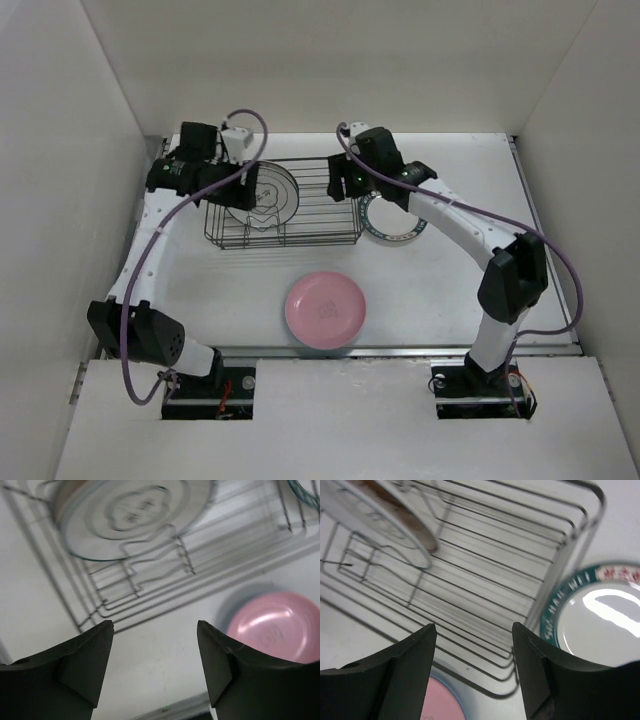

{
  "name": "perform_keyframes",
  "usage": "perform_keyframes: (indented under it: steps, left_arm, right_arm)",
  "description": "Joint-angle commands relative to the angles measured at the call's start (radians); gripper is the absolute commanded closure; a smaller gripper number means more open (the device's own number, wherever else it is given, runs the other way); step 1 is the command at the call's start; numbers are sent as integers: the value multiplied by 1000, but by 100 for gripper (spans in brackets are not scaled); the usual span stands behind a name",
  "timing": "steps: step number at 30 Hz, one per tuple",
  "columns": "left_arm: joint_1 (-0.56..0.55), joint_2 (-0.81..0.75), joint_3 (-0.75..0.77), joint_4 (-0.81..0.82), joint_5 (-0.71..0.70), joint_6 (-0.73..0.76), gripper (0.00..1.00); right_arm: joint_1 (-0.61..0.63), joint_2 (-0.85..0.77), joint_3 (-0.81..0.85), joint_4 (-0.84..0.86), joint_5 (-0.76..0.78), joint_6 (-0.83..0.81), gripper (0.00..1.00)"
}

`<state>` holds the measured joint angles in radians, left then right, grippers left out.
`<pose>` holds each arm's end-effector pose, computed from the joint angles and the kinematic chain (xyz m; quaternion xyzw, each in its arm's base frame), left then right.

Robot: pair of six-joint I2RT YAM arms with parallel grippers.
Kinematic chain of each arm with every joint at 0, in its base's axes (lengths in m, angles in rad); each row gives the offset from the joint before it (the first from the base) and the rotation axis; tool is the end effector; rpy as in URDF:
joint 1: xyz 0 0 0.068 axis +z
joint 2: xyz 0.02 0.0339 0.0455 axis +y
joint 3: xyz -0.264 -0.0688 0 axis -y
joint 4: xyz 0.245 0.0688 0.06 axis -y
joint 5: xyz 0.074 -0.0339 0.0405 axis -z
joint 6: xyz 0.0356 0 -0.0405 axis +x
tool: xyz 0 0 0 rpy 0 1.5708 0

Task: Unload the plates from the dish rack

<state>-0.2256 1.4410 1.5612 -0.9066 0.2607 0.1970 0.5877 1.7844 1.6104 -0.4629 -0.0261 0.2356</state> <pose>0.2888 -0.0757 0.3875 0.2407 0.8854 -0.1255 0.3772 0.3455 0.2313 0.3230 -0.1622 0.8780 0.1908 0.4079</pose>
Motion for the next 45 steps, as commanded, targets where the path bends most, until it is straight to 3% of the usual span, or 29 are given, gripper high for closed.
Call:
perform_keyframes:
  steps: [1,8,10,19,23,24,28,34,45]
  left_arm:
    - [119,5,45,78,-138,-142,35]
    - [301,206,111,66,-225,-211,34]
    - [321,272,138,22,-200,-211,37]
    - [339,530,198,-15,-190,-147,52]
    - [339,579,188,-6,-179,-137,74]
    - [339,579,178,-6,-170,-137,85]
    - [339,601,187,-6,-179,-128,100]
    - [339,601,188,5,-179,-110,100]
    - [339,610,178,5,-159,-91,100]
  right_arm:
    - [84,59,146,50,-95,-174,32]
    - [138,309,419,23,-95,-197,32]
    - [138,380,497,33,-95,-197,37]
    - [138,478,554,87,-138,-188,48]
    - [138,489,554,96,-127,-188,52]
    - [138,498,554,96,-127,-188,53]
    - [138,445,551,55,-136,-202,48]
    - [138,299,390,141,-133,-220,44]
    - [138,470,536,102,-124,-220,45]
